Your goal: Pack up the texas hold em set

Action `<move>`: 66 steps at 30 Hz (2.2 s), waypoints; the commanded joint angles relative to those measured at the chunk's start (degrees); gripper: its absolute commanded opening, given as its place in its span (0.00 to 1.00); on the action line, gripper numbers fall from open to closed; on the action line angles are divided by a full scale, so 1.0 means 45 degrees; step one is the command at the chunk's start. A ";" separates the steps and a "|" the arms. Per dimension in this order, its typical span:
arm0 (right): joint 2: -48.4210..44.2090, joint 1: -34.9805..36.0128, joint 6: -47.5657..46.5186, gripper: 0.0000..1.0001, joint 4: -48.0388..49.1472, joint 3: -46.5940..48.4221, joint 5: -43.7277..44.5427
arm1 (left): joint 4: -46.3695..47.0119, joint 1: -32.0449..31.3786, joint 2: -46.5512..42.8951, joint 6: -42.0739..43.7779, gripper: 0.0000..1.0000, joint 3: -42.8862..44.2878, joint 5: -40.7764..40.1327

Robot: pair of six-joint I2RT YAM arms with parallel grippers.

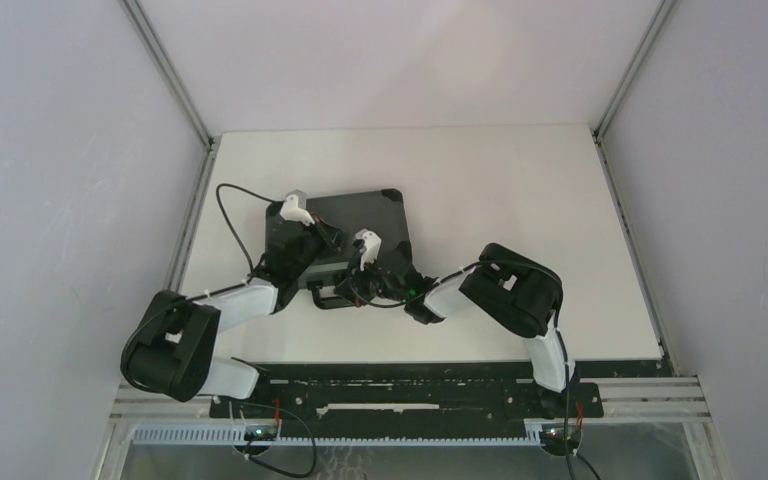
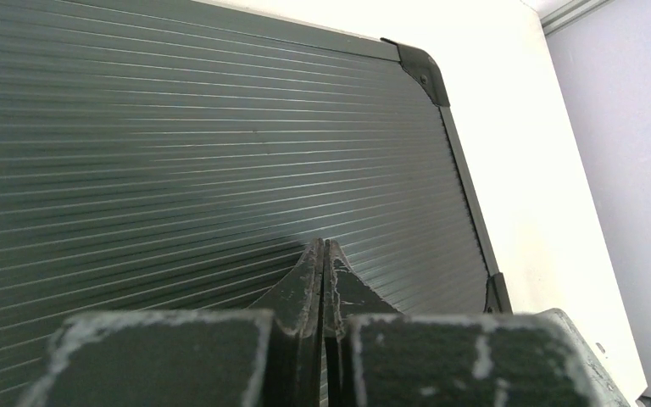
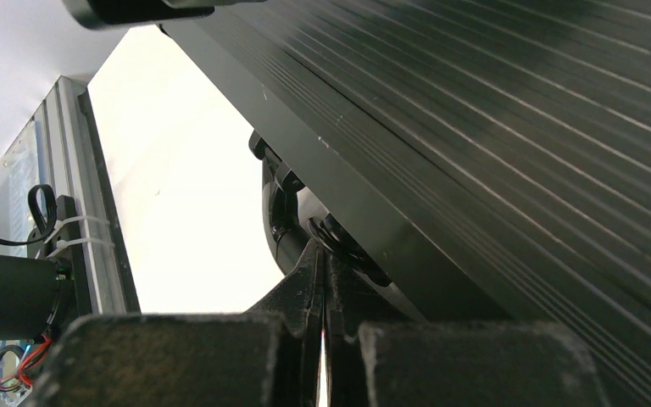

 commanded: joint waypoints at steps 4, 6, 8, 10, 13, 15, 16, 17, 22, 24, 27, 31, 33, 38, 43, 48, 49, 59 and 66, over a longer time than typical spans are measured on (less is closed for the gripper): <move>-0.0880 -0.1089 -0.0462 0.00 0.0442 0.0490 0.1197 | -0.2327 -0.0035 0.0868 0.0275 0.00 -0.0761 -0.0341; -0.1036 -0.1131 -0.0542 0.00 0.0341 0.0586 0.1220 | -0.2250 -0.0037 0.0960 0.0273 0.00 -0.0761 -0.0327; -0.1146 -0.1149 -0.0598 0.00 0.0210 0.0687 0.1284 | -0.2172 -0.0032 0.1017 0.0277 0.00 -0.0742 -0.0237; -0.1183 -0.1149 -0.0570 0.00 0.0171 0.0783 0.1190 | -0.2082 -0.0037 0.1027 0.0303 0.00 -0.0732 -0.0198; -0.1265 -0.1052 -0.0517 0.00 0.0212 0.0849 0.0999 | -0.2077 -0.0037 0.1052 0.0337 0.00 -0.0700 -0.0234; -0.1243 -0.0947 -0.0634 0.00 0.0095 0.0912 0.1031 | -0.2078 -0.0035 0.1125 0.0334 0.00 -0.0638 -0.0216; -0.1234 -0.0845 -0.0712 0.00 0.0055 0.0917 0.1076 | -0.2051 -0.0037 0.1135 0.0324 0.00 -0.0624 -0.0191; -0.1233 -0.0752 -0.0775 0.00 -0.0045 0.0917 0.1116 | -0.2026 -0.0032 0.1148 0.0315 0.00 -0.0618 -0.0153; -0.1282 -0.0132 -0.0922 0.00 -0.0208 0.0561 0.1383 | -0.1963 -0.0037 0.1112 0.0312 0.00 -0.0629 -0.0087; -0.1245 0.0058 -0.0781 0.00 -0.0197 0.0432 0.1381 | -0.1942 -0.0037 0.1063 0.0311 0.00 -0.0654 -0.0088; -0.1134 0.0314 -0.0709 0.00 -0.0099 0.0244 0.1529 | -0.1941 -0.0025 0.0986 0.0295 0.00 -0.0716 -0.0075; -0.0963 0.0330 -0.0497 0.00 0.0069 0.0082 0.1513 | -0.1942 -0.0037 0.0898 0.0295 0.00 -0.0732 -0.0051; -0.0968 0.0297 -0.0466 0.00 0.0075 0.0032 0.1506 | -0.1932 -0.0027 0.0882 0.0298 0.00 -0.0759 -0.0041; -0.1153 0.0117 -0.0552 0.00 0.0188 0.0053 0.1549 | -0.1850 -0.0036 0.0974 0.0295 0.00 -0.0761 0.0013; -0.0913 -0.0721 -0.0548 0.00 0.0142 0.0575 0.1137 | -0.1843 -0.0032 0.0974 0.0314 0.00 -0.0790 0.0017; -0.1256 -0.1069 -0.0575 0.00 0.0204 0.0625 0.0952 | -0.1822 -0.0037 0.1203 0.0315 0.00 -0.0727 -0.0047; -0.1270 -0.1027 -0.0607 0.00 0.0149 0.0629 0.0898 | -0.1809 -0.0037 0.1255 0.0305 0.00 -0.0714 0.0014; -0.0544 0.0396 -0.0389 0.00 0.0450 -0.0238 0.1455 | -0.1673 -0.0027 0.1170 0.0266 0.00 -0.0751 0.0123; -0.0297 0.0648 -0.0043 0.00 0.0618 -0.0527 0.1428 | -0.1584 -0.0034 0.1242 0.0245 0.00 -0.0761 0.0160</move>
